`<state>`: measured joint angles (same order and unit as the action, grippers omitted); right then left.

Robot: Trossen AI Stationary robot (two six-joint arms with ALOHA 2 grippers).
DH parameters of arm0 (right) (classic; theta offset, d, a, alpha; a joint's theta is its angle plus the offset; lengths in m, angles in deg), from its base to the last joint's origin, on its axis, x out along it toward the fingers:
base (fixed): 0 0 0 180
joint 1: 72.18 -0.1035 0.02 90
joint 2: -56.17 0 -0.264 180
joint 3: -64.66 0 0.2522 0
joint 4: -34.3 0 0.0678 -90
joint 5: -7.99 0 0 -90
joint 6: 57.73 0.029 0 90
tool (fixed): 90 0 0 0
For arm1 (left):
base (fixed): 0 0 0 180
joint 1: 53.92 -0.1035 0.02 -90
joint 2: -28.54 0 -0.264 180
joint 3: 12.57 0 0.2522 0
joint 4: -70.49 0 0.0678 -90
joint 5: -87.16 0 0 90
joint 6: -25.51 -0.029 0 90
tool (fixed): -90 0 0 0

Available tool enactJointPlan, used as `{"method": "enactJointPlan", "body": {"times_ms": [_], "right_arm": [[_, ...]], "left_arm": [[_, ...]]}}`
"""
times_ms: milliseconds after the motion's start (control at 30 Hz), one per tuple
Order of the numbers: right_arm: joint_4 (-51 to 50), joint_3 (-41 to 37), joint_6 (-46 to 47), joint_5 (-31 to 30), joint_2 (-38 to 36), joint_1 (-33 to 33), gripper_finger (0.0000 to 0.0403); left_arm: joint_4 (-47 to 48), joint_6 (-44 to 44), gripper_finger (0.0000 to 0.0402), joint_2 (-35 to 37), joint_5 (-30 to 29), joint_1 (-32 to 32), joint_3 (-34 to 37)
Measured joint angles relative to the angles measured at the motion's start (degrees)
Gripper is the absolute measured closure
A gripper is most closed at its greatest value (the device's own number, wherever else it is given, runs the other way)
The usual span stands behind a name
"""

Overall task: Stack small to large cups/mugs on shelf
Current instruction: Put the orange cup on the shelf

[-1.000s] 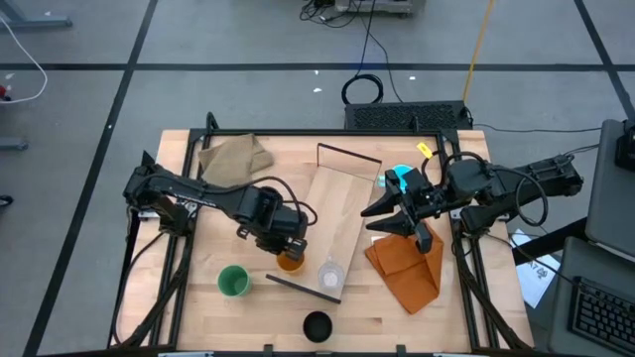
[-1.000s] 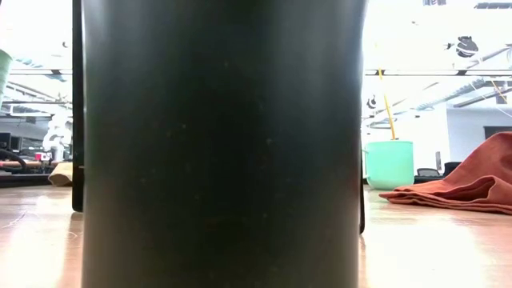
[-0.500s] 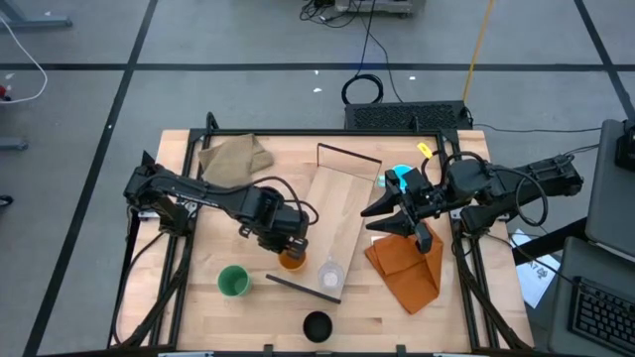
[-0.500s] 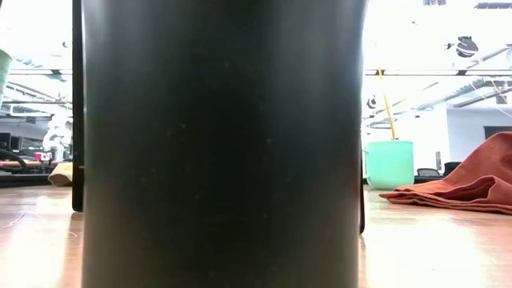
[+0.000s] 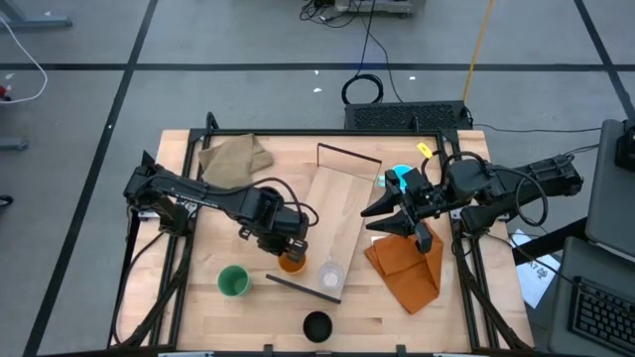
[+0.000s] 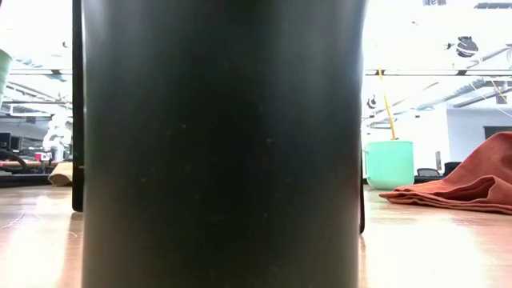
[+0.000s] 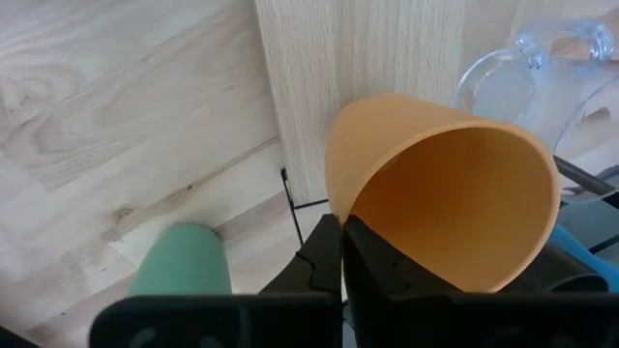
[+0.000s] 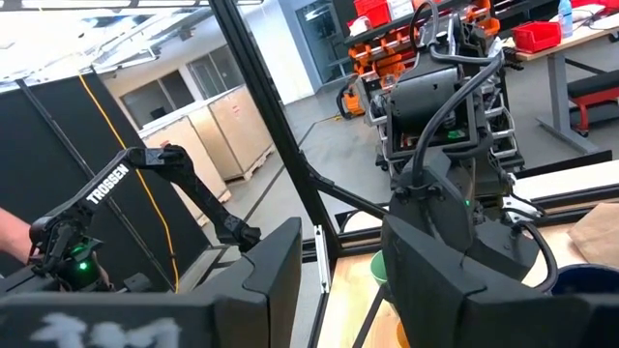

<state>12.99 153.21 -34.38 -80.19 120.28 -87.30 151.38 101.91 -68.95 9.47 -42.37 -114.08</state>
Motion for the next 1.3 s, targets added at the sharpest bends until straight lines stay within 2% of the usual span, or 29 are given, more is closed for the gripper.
{"method": "enactJointPlan", "body": {"times_ms": [400,633,1300], "right_arm": [[0.0,0.0,0.0,0.0,0.0,0.0,0.0266],[0.0,0.0,0.0,0.0,0.0,0.0,0.0266],[0.0,0.0,-0.2,0.0,0.0,0.0,0.0266]], "left_arm": [[-0.1,-0.4,0.0402,0.0,0.3,0.0,0.2],[-3.6,0.4,0.0402,0.0,2.7,0.3,4.0],[-4.3,1.9,0.0401,0.0,1.2,0.9,4.2]]}}
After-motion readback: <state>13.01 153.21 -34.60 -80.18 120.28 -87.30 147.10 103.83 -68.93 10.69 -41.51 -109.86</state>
